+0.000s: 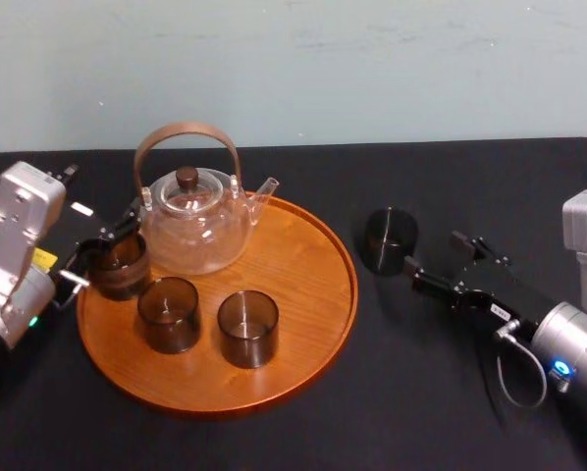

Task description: Pick up the glass from the table and place it on the tray.

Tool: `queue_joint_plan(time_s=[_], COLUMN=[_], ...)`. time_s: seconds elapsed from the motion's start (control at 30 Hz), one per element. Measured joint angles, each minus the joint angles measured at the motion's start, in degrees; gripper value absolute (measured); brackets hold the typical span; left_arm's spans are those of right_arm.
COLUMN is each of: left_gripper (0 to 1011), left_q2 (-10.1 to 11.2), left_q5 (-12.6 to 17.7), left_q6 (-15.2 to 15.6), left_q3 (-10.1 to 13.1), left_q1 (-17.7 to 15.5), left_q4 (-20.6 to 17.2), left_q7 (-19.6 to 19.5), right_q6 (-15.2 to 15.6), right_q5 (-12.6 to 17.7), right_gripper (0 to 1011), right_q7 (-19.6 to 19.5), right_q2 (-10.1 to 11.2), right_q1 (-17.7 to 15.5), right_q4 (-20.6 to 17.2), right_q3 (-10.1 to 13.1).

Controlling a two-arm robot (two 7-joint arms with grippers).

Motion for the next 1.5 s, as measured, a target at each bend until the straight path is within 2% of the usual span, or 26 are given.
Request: queue_joint_plan(time_s=[0.47,1.5], left_gripper=[1001,1001], left_q2=[0.0,0.0], left_q5=[0.0,0.0], left_q6=[0.0,0.0], left_q3=[0.0,0.0], left_q1=[0.0,0.0], left_q4=[0.0,0.0], left_q7=[0.0,0.0], right_q6=[0.5,0.2], right_q5=[-0.7,-0.8], right_gripper=[1002,1002], right_q7=[0.4,1.3], right_q2=[-1.0,-1.2], right_q1=[3.3,4.0], right_q4=[4.5,5.4], right_q3=[-0.4,-0.8])
